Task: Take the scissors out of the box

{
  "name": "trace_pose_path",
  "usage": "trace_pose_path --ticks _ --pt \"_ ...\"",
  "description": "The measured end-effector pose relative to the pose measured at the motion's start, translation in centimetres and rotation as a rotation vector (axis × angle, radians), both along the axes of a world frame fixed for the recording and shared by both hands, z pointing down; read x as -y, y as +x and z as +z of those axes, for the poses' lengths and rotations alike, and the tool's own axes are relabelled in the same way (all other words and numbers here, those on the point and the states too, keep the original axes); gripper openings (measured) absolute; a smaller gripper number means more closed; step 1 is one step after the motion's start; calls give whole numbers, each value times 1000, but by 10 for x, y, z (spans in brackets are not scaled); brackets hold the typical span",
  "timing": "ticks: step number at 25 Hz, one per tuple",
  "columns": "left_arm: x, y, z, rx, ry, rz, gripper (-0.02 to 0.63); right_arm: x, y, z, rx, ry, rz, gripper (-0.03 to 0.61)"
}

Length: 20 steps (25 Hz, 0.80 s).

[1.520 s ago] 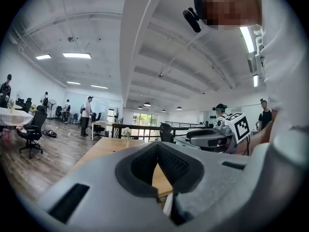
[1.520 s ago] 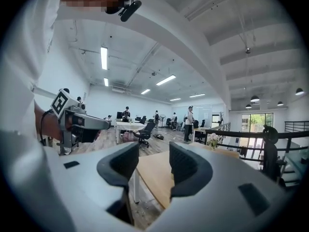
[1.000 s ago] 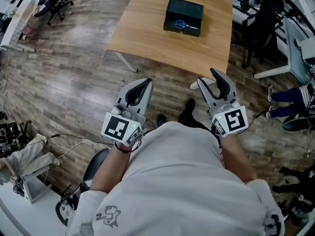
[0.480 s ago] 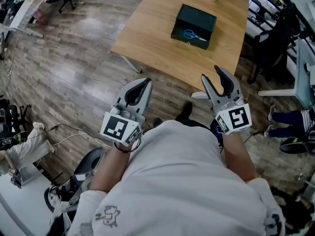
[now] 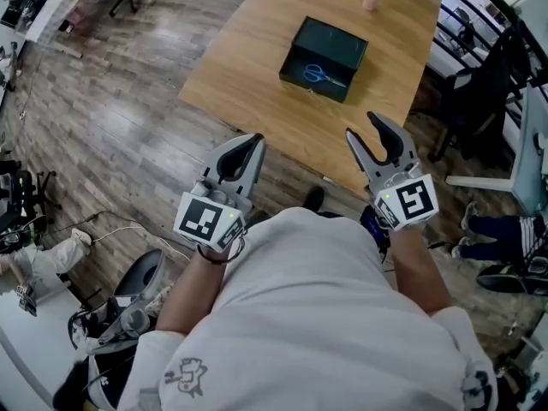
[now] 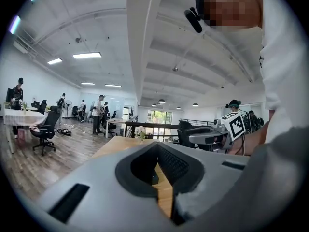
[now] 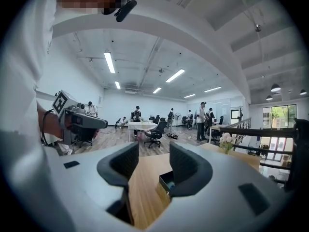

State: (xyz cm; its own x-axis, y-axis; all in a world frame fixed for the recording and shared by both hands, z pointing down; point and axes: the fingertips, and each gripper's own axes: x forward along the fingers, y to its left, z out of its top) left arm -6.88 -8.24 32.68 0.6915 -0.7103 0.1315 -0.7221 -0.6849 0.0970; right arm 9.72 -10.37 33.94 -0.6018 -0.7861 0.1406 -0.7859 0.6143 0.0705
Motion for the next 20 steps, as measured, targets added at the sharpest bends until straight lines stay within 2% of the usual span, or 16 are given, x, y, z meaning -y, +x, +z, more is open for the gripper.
trace_pose_path --ticks 4,9,20 --pt "3 23 6 -8 -17 -9 5 1 16 5 5 -13 -23 207" --pt "6 50 15 6 -47 26 5 8 31 10 17 -25 -27 206" --pt "35 65 28 -5 -76 43 5 27 44 25 1 -70 -16 206"
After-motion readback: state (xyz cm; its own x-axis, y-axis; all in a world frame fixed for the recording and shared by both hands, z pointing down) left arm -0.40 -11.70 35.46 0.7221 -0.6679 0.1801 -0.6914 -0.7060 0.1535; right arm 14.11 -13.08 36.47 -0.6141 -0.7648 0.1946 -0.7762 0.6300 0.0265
